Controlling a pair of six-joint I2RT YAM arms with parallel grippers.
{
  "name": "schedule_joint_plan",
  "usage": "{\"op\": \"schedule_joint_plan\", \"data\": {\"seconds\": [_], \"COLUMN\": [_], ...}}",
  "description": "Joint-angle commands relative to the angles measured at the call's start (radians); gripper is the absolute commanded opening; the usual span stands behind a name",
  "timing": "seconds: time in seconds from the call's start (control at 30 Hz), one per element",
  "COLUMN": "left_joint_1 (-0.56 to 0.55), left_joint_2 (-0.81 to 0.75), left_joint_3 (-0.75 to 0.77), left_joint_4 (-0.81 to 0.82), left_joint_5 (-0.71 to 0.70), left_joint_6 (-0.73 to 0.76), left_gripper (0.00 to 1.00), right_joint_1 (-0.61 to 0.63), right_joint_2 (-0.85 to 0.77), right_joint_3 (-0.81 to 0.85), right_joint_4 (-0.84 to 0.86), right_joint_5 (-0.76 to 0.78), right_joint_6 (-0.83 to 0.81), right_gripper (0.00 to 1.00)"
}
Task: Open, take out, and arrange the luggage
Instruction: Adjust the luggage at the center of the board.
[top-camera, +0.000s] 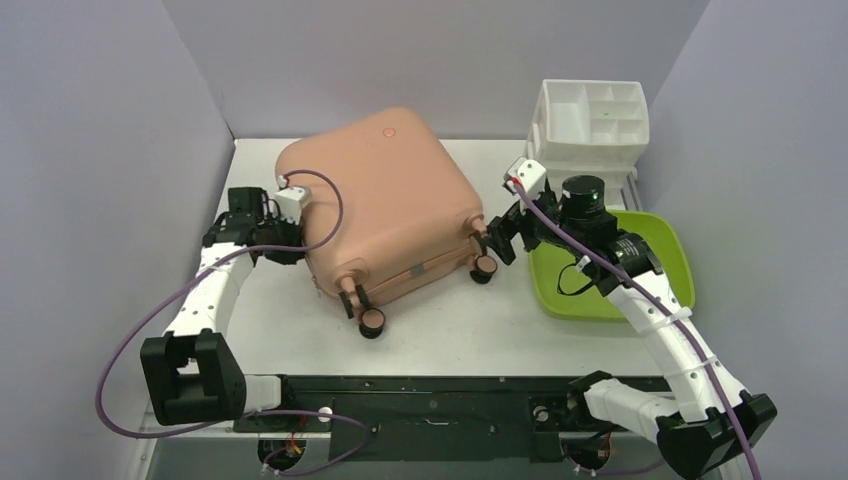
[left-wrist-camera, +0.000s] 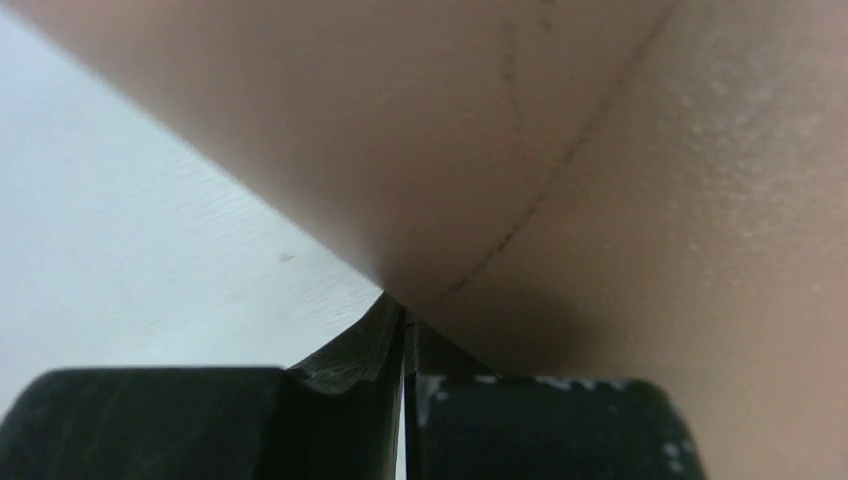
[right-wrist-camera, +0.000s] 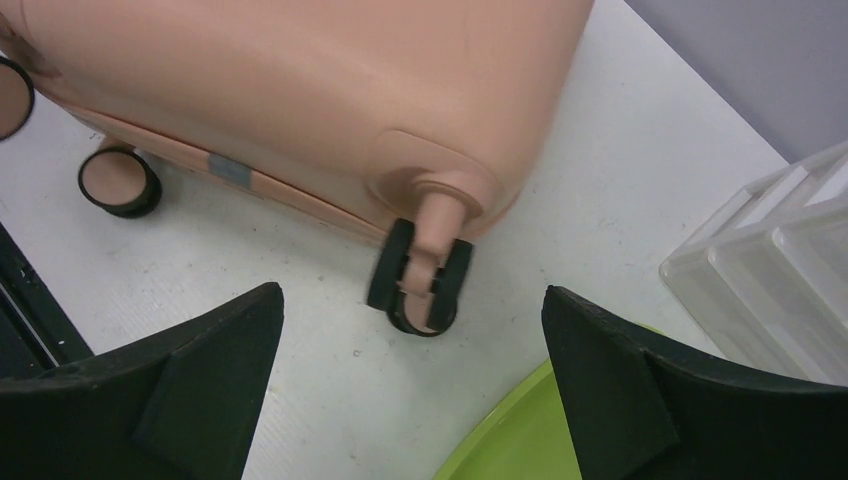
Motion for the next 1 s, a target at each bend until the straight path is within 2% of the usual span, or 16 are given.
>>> {"op": "schedule_joint_plan", "data": {"seconds": [0.0, 0.03, 0.17, 0.2, 0.23, 0.27, 0.33, 0.4, 0.57, 0.67, 0.83, 0.97], "left_joint_1": [-0.137, -0.139, -0.118, -0.117, -0.115, -0.113, -0.11, -0.102, -0.074, -0.047, 0.018, 0.028], "left_joint_2": [0.01, -0.002, -0.057, -0.068, -0.092, -0.106, -0.145, -0.179, -0.216, -0.216, -0.214, -0.195], "left_joint_3": [0.021, 0.019, -0.023, -0.051, -0.067, -0.1, -0.161, -0.216, -0.295, -0.337, -0.401, -0.409], "left_joint_4": [-0.059, -0.059, -0.096, -0.112, -0.12, -0.122, -0.095, -0.069, -0.116, -0.064, 0.051, -0.053], "left_joint_5": [0.192, 0.2, 0.282, 0.318, 0.334, 0.355, 0.373, 0.4, 0.54, 0.639, 0.839, 0.939], "left_joint_6": [0.05, 0.054, 0.154, 0.201, 0.254, 0.28, 0.337, 0.4, 0.615, 0.638, 0.679, 0.857], "left_gripper": [0.0, 0.01, 0.25, 0.38, 0.44, 0.56, 0.66, 0.72, 0.74, 0.73, 0.7, 0.68], "right_joint_1": [0.015, 0.021, 0.03, 0.031, 0.031, 0.031, 0.041, 0.065, 0.152, 0.183, 0.225, 0.238], "right_joint_2": [0.049, 0.065, 0.09, 0.091, 0.091, 0.089, 0.082, 0.065, 0.038, 0.04, 0.043, 0.042], "right_joint_3": [0.082, 0.087, 0.094, 0.086, 0.081, 0.073, 0.064, 0.053, 0.055, 0.048, -0.03, -0.102], "right_joint_4": [-0.014, -0.014, -0.002, 0.002, 0.004, 0.002, -0.019, -0.041, -0.125, -0.146, -0.097, 0.017], "right_joint_5": [-0.028, -0.027, -0.021, -0.022, -0.024, -0.038, -0.089, -0.128, -0.193, -0.219, -0.234, -0.168], "right_joint_6": [-0.034, -0.033, -0.03, -0.029, -0.031, -0.043, -0.083, -0.126, -0.241, -0.278, -0.313, -0.269], "right_gripper": [0.96, 0.96, 0.96, 0.96, 0.96, 0.96, 0.96, 0.96, 0.96, 0.96, 0.9, 0.88]}}
